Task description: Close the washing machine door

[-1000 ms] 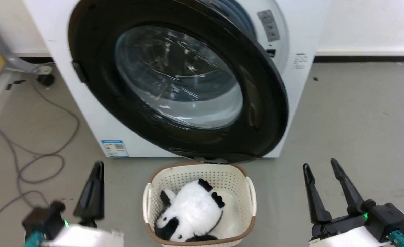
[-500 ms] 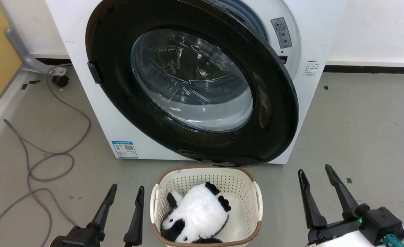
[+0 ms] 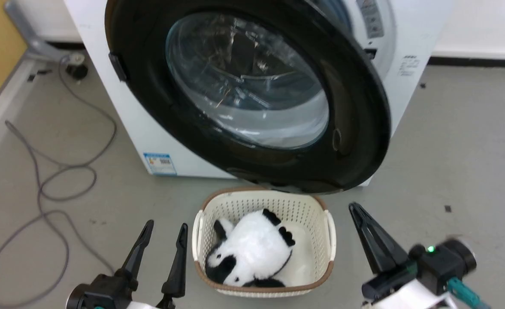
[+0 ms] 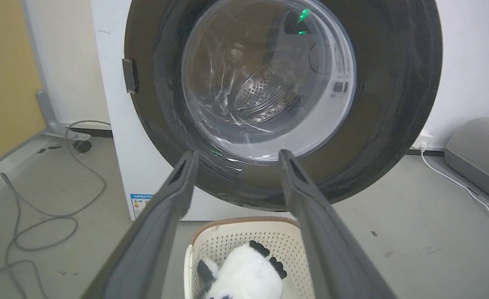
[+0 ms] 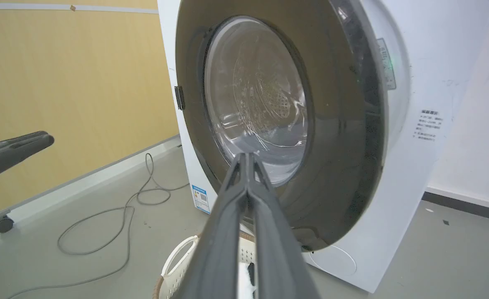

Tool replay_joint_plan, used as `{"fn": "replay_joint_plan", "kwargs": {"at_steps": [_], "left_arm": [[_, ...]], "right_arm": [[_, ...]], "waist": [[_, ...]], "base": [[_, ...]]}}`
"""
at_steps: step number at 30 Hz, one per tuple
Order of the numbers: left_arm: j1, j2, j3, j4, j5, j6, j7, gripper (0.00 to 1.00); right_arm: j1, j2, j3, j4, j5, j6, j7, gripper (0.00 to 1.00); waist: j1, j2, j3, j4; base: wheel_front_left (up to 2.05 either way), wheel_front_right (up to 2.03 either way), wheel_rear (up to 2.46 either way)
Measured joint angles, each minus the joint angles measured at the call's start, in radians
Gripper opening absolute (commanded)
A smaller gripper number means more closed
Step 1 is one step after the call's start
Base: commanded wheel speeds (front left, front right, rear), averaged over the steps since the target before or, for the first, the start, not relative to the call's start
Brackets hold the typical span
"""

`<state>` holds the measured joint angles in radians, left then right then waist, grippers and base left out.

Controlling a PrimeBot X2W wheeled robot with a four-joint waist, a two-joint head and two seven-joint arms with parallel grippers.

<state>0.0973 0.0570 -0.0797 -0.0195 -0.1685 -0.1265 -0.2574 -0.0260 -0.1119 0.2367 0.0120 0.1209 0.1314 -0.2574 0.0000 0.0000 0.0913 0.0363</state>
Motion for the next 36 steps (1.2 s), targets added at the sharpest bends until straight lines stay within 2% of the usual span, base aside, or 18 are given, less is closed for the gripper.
{"fn": "replay_joint_plan", "kwargs": {"at_steps": [11, 19, 30, 36], "left_arm": [[-0.095, -0.004, -0.009, -0.007, -0.02, 0.0, 0.0, 1.0], [-0.141, -0.004, -0.024, -0.01, -0.02, 0.0, 0.0, 1.0], [-0.208, -0.004, -0.04, -0.032, -0.02, 0.0, 0.0, 1.0], [-0.237, -0.005, -0.045, -0.041, -0.022, 0.0, 0.0, 1.0]], "right_arm": [[-0.326, -0.216, 0.123, 0.156, 0.135, 0.0, 0.0, 0.0], [-0.527, -0.316, 0.162, 0.264, 0.216, 0.0, 0.013, 0.0], [-0.758, -0.379, 0.148, 0.389, 0.282, 0.001, 0.076, 0.0], [-0.865, -0.388, 0.107, 0.456, 0.301, 0.001, 0.099, 0.0]], "waist": [[0.0, 0.0, 0.126, 0.032], [0.0001, 0.0, 0.207, 0.059], [0.0001, 0.0, 0.315, 0.094], [0.0002, 0.0, 0.365, 0.114]], "base": [[0.0, 0.0, 0.0], [0.0, 0.0, 0.0], [0.0, 0.0, 0.0], [0.0, 0.0, 0.0]]}}
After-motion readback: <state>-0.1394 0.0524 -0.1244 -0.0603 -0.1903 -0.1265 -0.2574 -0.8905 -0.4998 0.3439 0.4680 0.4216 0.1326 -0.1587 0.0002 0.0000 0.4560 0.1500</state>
